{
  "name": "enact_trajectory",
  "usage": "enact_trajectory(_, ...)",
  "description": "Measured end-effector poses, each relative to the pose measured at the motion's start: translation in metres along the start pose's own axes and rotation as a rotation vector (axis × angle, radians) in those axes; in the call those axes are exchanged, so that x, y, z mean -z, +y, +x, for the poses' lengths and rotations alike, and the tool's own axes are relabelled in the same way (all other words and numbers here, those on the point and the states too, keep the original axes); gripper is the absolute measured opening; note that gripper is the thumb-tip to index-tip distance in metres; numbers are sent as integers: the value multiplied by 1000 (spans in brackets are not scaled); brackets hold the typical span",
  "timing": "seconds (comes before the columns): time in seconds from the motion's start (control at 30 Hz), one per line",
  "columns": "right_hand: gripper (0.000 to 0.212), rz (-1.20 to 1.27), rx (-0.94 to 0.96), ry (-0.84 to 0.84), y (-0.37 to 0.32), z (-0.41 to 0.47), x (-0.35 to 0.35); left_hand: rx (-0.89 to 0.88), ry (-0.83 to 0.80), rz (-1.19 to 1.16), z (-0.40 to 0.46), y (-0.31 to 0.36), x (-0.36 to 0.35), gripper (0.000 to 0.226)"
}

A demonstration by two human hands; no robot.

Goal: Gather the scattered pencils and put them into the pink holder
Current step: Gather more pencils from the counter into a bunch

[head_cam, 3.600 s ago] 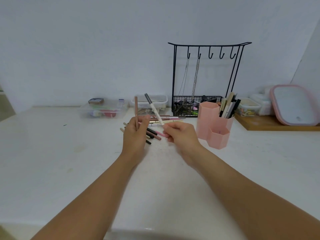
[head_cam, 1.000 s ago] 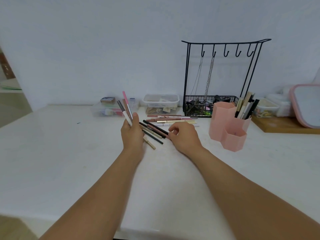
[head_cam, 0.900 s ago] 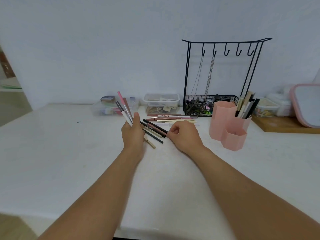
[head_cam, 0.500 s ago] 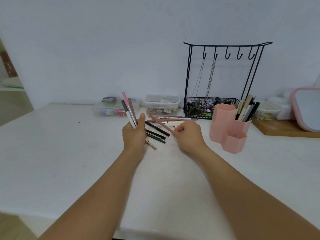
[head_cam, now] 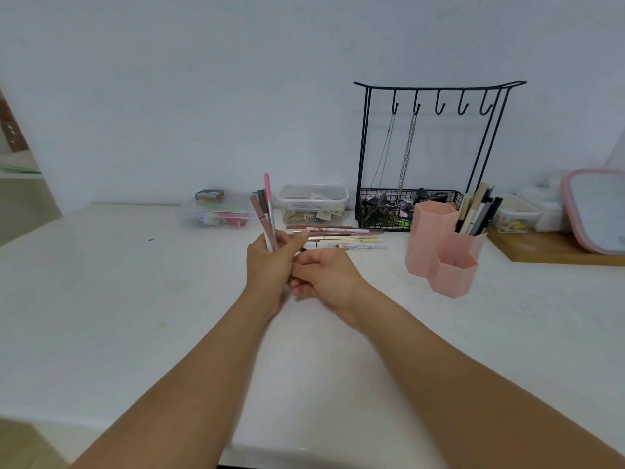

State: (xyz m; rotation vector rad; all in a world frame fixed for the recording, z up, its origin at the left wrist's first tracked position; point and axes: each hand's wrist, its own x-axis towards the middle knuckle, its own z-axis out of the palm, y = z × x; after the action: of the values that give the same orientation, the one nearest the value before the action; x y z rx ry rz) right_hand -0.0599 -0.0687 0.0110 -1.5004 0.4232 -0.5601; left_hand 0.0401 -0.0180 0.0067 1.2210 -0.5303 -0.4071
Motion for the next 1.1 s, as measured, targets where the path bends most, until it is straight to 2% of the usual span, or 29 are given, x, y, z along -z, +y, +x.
enact_trajectory(0.13, 5, -128, 14, 68, 1, 3, 6, 2, 32, 66, 2, -2, 1, 54)
enact_trajectory(0.2, 4, -220, 88, 159, 0, 7, 16, -18, 64, 101, 3, -2, 2, 57)
enact_trajectory(0.3, 13, -636, 258, 352, 7, 17, 39, -19, 110, 88, 2, 0, 3, 61)
enact_trajectory(0.37, 28, -927, 272, 284, 15, 23, 51, 4, 125, 51, 2, 1, 4, 60)
enact_trajectory(0.47, 39, -1091, 182, 86, 24, 29, 54, -17, 138, 21, 1, 2, 4, 49)
enact_trajectory(0.53, 37, -1116, 146, 55, 28, 31, 51, -15, 167, 22, 3, 2, 5, 50)
enact_trajectory(0.67, 30, -1074, 140, 139, 23, 27, 51, 29, 172, 37, 3, 2, 4, 48)
enact_trajectory(0.8, 22, -1158, 126, 242, 14, 25, 54, 80, 155, -20, 3, 6, 1, 40)
enact_trajectory(0.93, 29, -1188, 52, 342, 3, 24, 63, 72, 138, -12, 3, 5, 0, 33)
enact_trajectory(1.03, 25, -1050, 79, 406, -2, 16, 65, 68, 137, 32, 3, 4, 2, 34)
enact_trajectory(1.1, 18, -766, 90, 461, -6, 12, 62, 92, 139, 10, 3, 5, 2, 35)
